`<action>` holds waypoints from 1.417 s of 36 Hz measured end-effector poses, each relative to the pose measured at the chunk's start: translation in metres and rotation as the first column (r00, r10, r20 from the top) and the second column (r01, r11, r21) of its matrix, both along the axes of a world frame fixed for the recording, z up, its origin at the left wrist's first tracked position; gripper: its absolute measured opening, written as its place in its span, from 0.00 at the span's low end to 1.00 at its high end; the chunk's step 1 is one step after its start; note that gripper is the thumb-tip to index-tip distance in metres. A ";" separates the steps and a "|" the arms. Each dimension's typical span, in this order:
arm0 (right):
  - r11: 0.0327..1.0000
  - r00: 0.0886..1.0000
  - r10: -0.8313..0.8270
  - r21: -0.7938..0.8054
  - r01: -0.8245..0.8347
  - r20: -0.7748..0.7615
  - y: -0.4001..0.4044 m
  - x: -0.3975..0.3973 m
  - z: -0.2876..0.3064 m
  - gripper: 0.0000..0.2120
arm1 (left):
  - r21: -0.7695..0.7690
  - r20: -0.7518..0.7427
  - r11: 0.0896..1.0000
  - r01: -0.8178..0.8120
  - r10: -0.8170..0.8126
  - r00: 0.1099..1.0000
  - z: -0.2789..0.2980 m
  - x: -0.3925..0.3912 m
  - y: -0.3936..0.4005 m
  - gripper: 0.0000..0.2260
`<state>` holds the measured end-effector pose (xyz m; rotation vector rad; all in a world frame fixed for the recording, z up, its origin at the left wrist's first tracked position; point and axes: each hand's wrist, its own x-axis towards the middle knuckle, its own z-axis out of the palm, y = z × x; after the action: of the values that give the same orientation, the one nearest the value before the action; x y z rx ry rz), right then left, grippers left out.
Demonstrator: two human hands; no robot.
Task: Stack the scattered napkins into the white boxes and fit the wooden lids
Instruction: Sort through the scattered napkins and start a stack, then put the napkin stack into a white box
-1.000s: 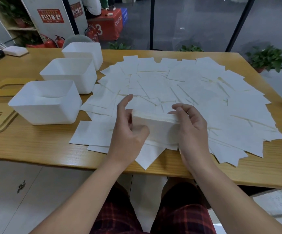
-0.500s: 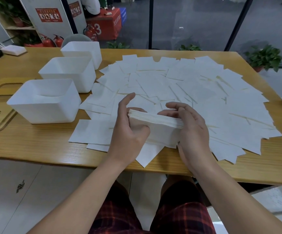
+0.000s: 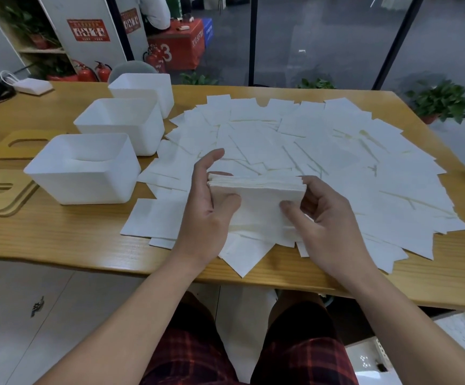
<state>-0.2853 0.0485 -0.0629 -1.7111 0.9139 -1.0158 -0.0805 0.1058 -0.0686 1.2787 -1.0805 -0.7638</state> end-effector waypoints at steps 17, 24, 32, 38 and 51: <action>0.989 0.998 0.054 0.138 -0.057 0.020 0.008 0.090 0.046 0.26 | -0.026 0.189 0.996 -0.089 0.093 0.978 0.044 0.106 0.046 0.29; 0.964 0.963 0.265 -0.001 -0.265 -0.053 0.020 0.146 0.057 0.11 | 0.028 0.246 0.982 -0.187 0.174 0.954 0.063 0.166 0.070 0.17; 0.963 0.961 0.267 -0.025 -0.269 -0.068 0.019 0.211 0.059 0.05 | 0.026 0.534 0.978 -0.207 0.161 0.830 0.066 0.240 0.081 0.03; 0.950 0.952 0.304 0.084 -0.300 -0.045 0.013 0.249 0.051 0.06 | 0.101 0.589 0.970 -0.222 0.121 0.799 0.056 0.270 0.082 0.06; 0.964 0.958 0.264 0.024 -0.263 -0.112 -0.011 0.250 0.069 0.08 | 0.062 0.586 0.974 -0.220 0.142 0.798 0.062 0.267 0.079 0.03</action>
<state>-0.0349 0.0380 0.0057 -1.8413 0.7346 -0.7423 0.1870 0.1849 -0.0068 1.7643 -1.3778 -0.2912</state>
